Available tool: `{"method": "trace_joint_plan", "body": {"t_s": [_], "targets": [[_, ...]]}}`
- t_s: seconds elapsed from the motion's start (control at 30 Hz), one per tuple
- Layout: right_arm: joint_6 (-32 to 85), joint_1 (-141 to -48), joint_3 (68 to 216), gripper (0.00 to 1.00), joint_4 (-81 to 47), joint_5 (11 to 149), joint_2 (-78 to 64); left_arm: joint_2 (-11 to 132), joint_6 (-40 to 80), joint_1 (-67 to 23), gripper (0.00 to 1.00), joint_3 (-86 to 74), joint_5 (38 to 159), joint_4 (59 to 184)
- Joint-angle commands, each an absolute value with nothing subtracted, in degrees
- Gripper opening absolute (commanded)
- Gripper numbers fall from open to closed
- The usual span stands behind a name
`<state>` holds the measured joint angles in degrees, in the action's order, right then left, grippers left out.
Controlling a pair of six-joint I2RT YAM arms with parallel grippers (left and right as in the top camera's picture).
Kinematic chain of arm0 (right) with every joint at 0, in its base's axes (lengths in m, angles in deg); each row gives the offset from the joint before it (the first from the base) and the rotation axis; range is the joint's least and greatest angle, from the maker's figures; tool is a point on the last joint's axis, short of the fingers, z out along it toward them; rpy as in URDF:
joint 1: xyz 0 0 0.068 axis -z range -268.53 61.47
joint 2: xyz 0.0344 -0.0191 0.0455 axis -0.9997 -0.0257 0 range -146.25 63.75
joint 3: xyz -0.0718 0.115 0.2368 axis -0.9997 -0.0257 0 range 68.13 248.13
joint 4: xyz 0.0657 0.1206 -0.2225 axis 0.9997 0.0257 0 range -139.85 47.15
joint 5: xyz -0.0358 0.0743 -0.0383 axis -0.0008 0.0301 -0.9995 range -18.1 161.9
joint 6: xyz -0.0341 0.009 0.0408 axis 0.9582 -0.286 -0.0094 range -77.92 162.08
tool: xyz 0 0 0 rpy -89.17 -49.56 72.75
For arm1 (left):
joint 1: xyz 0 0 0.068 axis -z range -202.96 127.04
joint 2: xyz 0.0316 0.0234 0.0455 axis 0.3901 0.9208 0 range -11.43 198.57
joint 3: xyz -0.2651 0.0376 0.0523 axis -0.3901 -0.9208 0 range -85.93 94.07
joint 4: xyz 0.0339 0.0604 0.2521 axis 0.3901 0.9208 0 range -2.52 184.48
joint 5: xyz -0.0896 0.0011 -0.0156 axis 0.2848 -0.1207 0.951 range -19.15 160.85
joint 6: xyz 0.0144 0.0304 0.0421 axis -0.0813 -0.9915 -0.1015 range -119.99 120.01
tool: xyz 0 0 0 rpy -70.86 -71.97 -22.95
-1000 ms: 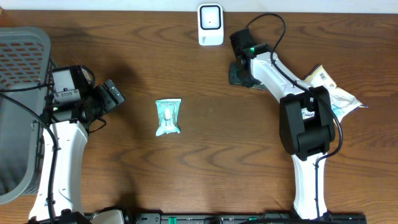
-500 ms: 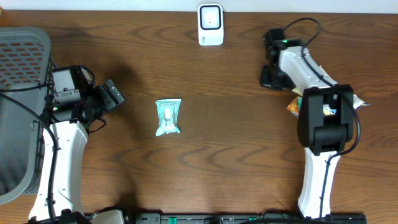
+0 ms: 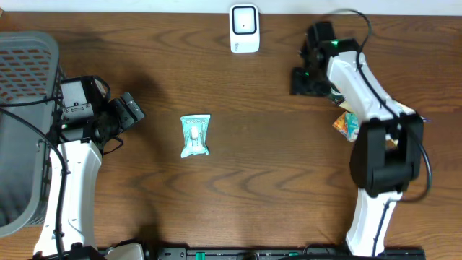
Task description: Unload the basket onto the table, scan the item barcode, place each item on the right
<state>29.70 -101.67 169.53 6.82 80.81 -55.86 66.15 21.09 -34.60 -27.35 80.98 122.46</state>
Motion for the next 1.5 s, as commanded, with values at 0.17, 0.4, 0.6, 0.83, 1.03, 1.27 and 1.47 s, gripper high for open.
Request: {"method": "trace_joint_plan", "body": {"t_s": [0.17, 0.4, 0.6, 0.83, 1.03, 1.27, 1.47], "targets": [[23.7, -117.0, 169.7, 0.99, 2.2, 100.1, -56.8, 66.2, 20.6, -34.8, 0.98, -27.1, 80.4, 122.6], [14.0, -127.4, 169.7, 0.89, -2.2, 96.2, -63.9, 66.2, 20.6, -34.8, 0.98, -27.1, 80.4, 122.6], [10.7, -132.4, 169.7, 0.69, -6.7, 94.9, -68.0, 66.2, 20.6, -34.8, 0.98, -27.1, 80.4, 122.6], [9.5, -134.0, 169.7, 0.64, -5.7, 92.3, -71.5, 66.2, 20.6, -34.8, 0.98, -27.1, 80.4, 122.6], [12.1, -133.8, 169.7, 0.52, -3.9, 90.4, -71.6, 66.2, 20.6, -34.8, 0.98, -27.1, 80.4, 122.6], [28.3, -130.9, 170.5, 0.53, 2.5, 88.0, -71.5, 66.2, 20.6, -34.8, 0.98, -27.1, 80.4, 122.6], [26.8, -126.8, 174.7, 0.65, 16.1, 63.1, -71.5, 66.2, 20.6, -34.8, 0.98, -27.1, 80.4, 122.6]]}}
